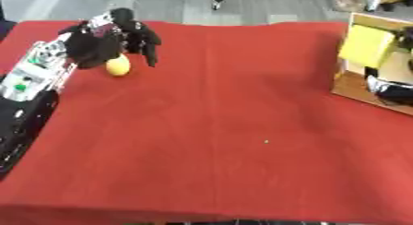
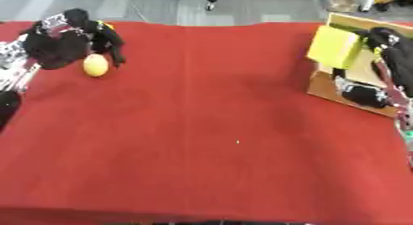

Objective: Pick up the objects with one hand, pass them to the other hand, and then place them into the box on the other side of the table.

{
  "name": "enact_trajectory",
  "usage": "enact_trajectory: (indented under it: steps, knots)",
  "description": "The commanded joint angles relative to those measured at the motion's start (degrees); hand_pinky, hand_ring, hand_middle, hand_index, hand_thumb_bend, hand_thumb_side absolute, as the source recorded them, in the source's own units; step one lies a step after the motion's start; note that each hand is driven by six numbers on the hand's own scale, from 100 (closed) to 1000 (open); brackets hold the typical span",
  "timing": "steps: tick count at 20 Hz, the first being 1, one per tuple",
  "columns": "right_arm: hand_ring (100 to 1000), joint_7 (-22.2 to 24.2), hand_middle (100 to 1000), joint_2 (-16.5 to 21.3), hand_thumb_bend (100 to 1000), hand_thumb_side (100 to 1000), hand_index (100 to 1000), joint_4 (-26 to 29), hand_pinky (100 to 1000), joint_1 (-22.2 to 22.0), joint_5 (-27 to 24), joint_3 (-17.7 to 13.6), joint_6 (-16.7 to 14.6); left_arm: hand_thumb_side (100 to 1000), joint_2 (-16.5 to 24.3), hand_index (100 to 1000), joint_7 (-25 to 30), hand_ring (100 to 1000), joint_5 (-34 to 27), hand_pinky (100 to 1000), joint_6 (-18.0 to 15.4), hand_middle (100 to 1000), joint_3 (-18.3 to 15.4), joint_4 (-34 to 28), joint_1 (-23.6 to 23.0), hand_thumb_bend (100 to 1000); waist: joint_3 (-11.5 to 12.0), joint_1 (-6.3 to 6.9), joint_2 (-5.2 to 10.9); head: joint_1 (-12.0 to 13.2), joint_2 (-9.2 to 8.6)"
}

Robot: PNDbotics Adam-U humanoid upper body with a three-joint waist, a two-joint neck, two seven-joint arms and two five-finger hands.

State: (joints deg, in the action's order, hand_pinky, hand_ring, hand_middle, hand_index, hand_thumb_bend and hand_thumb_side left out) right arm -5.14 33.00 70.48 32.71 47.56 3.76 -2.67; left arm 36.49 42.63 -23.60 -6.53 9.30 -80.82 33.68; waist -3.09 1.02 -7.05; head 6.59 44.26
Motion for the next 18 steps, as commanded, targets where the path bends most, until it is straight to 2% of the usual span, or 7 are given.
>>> enact_trajectory:
  steps: [1,4,10,12,18]
  knots:
    - [925,0.3,751,4.2,100,845,940,-6.3,851,2.3,-0.8,-2.2,-0.4,1000,2.0,750,-2.1,567,1.2,767,-0.4,541,-2.7,-0.6,-0.2,276,0.2,0.18,1.83,-0.4,-0.14]
    - [924,0.2,757,5.2,100,904,952,-8.5,853,2.8,0.2,-2.8,-0.9,1000,2.2,749,-3.7,567,3.0,766,-0.5,541,-3.9,1.2,-0.9,270,0.4,0.21,1.73,-0.4,-0.14]
    - [923,0.0,754,5.5,135,914,953,-9.2,851,2.6,0.4,-3.3,-1.5,1000,2.0,742,-5.2,563,5.1,764,-0.8,536,-5.1,4.4,-1.3,267,0.3,0.22,1.73,-0.5,-0.14]
    - [924,0.1,760,5.7,187,845,960,-9.1,854,2.5,0.6,-3.4,-1.6,1000,2.0,736,-5.1,561,5.4,764,-1.0,531,-5.3,4.8,-1.6,267,0.3,0.25,1.72,-0.5,-0.14]
    - [928,0.6,776,6.0,225,743,971,-8.8,859,2.1,1.1,-3.5,-1.7,1000,1.8,731,-4.6,560,5.8,763,-1.4,529,-5.7,5.3,-1.9,266,0.3,0.22,1.63,-0.7,-0.14]
